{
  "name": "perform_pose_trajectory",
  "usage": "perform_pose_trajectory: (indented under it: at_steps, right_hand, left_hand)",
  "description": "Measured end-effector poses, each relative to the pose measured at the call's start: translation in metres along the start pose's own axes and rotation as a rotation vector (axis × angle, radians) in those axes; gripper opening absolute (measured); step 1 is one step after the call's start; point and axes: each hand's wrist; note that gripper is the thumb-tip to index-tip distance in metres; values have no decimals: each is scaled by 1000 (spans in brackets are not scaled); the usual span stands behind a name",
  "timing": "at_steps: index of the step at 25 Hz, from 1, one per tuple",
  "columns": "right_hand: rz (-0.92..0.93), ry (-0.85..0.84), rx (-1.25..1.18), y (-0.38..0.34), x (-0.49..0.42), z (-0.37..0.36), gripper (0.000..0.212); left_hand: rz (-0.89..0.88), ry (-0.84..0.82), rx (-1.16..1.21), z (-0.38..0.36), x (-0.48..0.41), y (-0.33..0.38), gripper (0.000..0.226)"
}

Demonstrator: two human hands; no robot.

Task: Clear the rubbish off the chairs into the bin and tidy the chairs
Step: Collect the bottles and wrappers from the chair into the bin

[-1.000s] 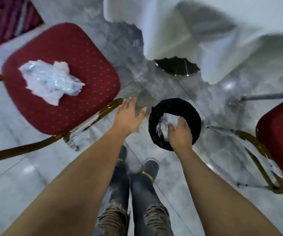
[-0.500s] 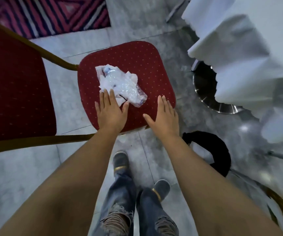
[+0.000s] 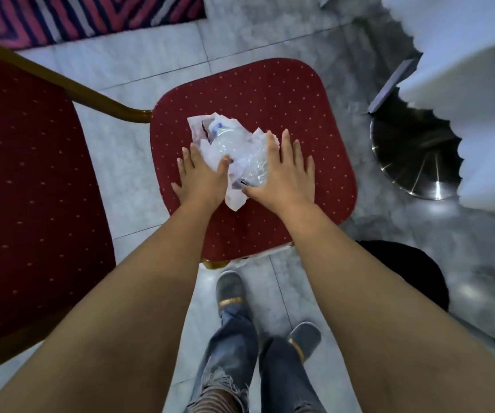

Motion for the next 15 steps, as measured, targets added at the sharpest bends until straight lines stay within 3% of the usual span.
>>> perform_pose_trajectory:
  at_steps: [5,8,11,14,15]
  right_hand:
    - [-123,-156,-152,-6,-29,-6,124]
    - [-134,-31,-221,-14,-25,-16,106]
    - [-183,82,-350,-21,-22,-24,71]
    - [-317,5,-754,-17,-24,-19,47]
    - [-356,-25,-862,-14,-22,-17,49]
  left_hand:
    - [82,0,-29,-3,-20,13,74]
    - [111,15,111,-10,-10,24,68]
    - [235,-199,558,-19,-10,35,77]
    - [311,-437,825,-35,-25,28,110]
    - [300,-503,887,-37,-22,27,109]
Point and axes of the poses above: each hand's wrist, its own x-axis away from the middle knuckle, its own z-axis out of the back of the hand, y = z × x, and after that the axes turned 8 degrees about z, right-handed
